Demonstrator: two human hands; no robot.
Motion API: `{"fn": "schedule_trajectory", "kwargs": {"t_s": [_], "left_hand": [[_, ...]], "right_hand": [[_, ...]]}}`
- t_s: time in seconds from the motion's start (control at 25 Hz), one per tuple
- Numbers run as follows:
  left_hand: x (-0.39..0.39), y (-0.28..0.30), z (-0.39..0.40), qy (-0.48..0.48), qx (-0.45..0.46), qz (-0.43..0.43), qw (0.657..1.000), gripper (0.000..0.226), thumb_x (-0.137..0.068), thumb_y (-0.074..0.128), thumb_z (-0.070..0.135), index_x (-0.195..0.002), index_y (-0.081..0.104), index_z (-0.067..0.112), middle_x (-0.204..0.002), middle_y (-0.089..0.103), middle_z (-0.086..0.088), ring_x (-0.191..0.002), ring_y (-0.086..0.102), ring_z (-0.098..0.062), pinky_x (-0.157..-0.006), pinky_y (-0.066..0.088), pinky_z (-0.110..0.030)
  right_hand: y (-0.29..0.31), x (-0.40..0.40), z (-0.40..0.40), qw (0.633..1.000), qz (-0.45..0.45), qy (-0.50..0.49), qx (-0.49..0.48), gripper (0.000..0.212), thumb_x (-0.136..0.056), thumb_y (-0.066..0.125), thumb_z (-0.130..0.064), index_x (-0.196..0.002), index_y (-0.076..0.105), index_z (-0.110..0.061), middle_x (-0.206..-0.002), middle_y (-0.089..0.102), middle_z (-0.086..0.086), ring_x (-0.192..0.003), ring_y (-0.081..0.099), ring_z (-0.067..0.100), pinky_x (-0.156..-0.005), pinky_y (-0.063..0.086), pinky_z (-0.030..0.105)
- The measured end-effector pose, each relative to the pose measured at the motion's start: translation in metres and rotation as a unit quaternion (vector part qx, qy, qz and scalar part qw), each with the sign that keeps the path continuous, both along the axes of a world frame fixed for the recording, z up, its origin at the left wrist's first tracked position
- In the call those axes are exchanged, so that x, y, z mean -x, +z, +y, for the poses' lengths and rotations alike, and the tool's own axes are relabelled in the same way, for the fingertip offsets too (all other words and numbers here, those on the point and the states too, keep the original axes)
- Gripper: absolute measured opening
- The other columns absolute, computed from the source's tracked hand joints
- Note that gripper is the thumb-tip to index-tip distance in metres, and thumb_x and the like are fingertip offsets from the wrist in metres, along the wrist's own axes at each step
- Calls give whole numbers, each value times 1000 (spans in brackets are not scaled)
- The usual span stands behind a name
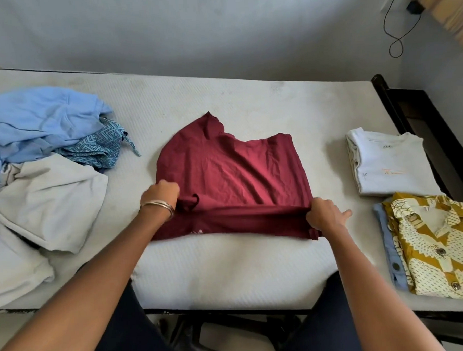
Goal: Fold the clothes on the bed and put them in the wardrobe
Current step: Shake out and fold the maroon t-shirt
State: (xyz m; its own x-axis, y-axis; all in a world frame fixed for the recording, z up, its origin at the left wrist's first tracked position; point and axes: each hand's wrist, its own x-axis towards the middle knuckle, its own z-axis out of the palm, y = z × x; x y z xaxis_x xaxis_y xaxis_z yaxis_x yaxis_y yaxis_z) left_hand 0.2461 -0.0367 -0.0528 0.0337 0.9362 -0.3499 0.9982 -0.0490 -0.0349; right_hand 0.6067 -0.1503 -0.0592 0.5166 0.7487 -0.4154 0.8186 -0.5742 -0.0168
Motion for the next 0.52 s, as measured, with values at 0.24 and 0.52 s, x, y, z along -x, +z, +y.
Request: {"fn": "schedule_trajectory", "kwargs": {"t_s": [0.24,0.52], "left_hand": [[-26,-29,-6,87,-59,-66,992,37,-92,58,24,-127,51,15,-132,45,-17,-108,56,-40,-81,50,-44],[-7,-94,-48,617,85,-504,599,42,-83,75,32,-94,55,-3,-91,57,-24,-67,62,-33,-70,57,-52]], "right_hand": [[-38,37,5,967,29,-195,-162,30,-90,45,-7,-120,48,-6,-123,50,19,-115,46,40,-91,42,56],[-79,53,-20,768,281,-516,-256,36,-86,73,-39,-92,56,-9,-90,65,14,-73,66,32,-74,58,42]]}}
